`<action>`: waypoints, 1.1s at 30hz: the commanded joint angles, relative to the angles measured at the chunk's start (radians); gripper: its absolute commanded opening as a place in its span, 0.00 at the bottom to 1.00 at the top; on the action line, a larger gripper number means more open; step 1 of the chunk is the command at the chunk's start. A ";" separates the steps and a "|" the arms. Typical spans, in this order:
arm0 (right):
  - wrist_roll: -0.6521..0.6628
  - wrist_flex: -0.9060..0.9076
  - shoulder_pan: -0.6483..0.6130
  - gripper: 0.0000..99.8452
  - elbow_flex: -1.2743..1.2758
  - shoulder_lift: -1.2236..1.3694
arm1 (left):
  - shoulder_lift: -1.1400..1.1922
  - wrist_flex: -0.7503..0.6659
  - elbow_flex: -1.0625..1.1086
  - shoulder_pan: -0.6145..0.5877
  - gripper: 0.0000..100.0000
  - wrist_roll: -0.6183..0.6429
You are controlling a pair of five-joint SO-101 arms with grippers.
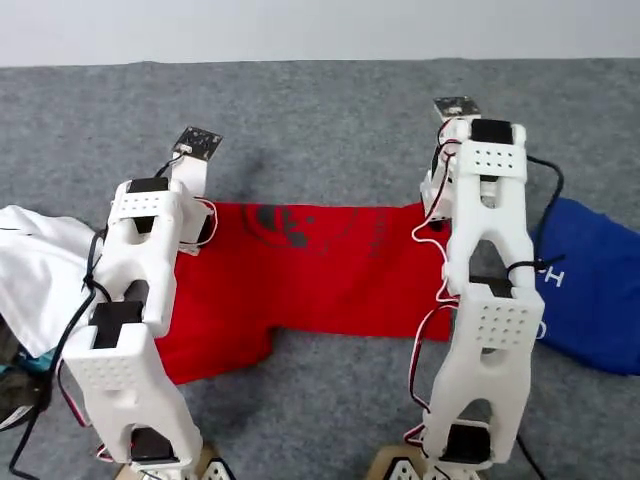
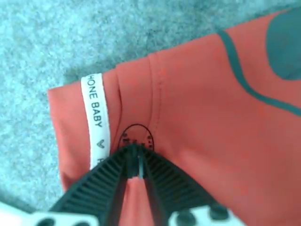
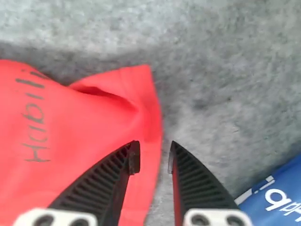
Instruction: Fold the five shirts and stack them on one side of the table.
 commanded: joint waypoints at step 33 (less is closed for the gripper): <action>-0.009 -0.048 0.027 0.12 -0.058 0.035 | -0.008 0.002 -0.013 0.008 0.01 0.008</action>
